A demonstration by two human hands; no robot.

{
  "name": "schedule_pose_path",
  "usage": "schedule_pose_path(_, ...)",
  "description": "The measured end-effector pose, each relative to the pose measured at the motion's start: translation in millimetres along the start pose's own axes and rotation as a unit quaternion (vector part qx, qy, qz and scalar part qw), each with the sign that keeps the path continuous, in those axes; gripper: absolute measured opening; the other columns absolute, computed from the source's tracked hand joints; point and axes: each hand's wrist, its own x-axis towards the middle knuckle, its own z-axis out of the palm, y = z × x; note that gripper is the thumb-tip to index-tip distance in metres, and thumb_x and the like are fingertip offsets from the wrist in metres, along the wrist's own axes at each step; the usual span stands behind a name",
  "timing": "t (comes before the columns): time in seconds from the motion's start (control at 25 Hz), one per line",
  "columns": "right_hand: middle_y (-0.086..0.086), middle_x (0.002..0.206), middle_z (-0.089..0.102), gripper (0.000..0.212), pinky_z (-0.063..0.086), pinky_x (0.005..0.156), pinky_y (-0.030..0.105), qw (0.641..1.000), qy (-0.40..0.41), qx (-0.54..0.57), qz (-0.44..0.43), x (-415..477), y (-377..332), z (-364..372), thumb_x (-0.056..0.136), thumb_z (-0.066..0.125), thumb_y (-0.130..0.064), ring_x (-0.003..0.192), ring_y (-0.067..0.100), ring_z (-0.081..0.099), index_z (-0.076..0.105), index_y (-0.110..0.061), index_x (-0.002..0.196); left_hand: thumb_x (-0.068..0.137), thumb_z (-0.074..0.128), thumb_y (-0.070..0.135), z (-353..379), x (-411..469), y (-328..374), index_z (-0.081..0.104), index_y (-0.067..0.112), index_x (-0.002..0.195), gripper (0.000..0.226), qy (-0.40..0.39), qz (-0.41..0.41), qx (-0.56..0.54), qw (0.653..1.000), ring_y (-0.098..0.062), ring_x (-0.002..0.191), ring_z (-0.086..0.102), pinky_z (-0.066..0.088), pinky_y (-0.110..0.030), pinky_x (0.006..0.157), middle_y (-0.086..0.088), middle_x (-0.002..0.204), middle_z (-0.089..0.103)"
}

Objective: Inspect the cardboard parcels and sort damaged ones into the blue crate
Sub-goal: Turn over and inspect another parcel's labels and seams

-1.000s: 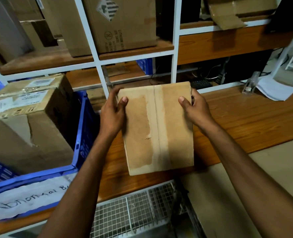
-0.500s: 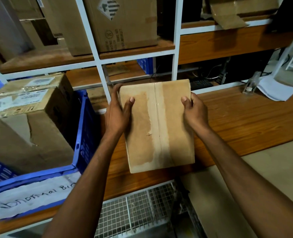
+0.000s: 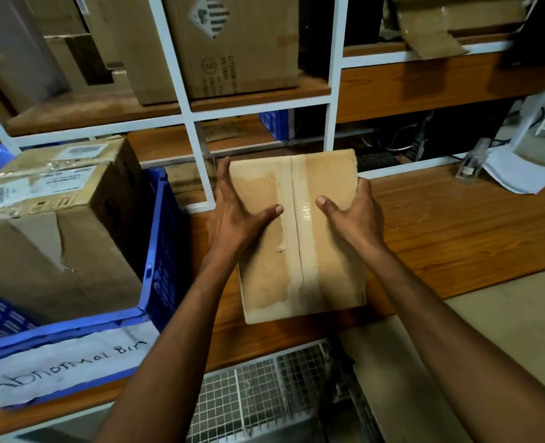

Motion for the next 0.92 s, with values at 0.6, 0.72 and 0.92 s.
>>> schedule_pose_path(0.6, 0.0, 0.137, 0.054, 0.104, 0.053, 0.095, 0.045, 0.999, -0.039, -0.01, -0.014, -12, 14, 2, 0.072, 0.088, -0.052, 0.12, 0.023, 0.055, 0.024, -0.027, 0.15, 0.076, 0.084, 0.057, 8, -41, -10, 0.004, 0.036, 0.163, 0.12, 0.029, -0.063, -0.041, 0.997, -0.032, 0.132, 0.056, 0.048, -0.049, 0.104, -0.009, 0.157, 0.045)
schedule_pose_path(0.72, -0.007, 0.123, 0.056, 0.079, 0.051, 0.087, 0.037, 0.999, -0.041, 0.026, -0.002, -9, 17, -6, 0.08, 0.085, -0.044, 0.112, 0.016, 0.056, 0.04, -0.023, 0.142, 0.089, 0.073, 0.058, 11, -48, -12, 0.028, 0.033, 0.158, 0.086, 0.062, -0.069, -0.038, 0.995, -0.016, 0.118, 0.061, 0.055, -0.041, 0.094, -0.003, 0.143, 0.059)
schedule_pose_path(0.92, -0.002, 0.124, 0.069, 0.036, 0.054, 0.097, 0.04, 0.992, -0.074, 0.103, -0.001, -4, 27, -19, 0.097, 0.069, -0.027, 0.114, 0.016, 0.065, 0.061, -0.023, 0.132, 0.107, 0.051, 0.042, 5, -44, -14, 0.04, 0.022, 0.158, 0.056, 0.076, -0.05, -0.073, 0.993, 0.001, 0.104, 0.059, 0.058, -0.031, 0.092, -0.003, 0.136, 0.066)
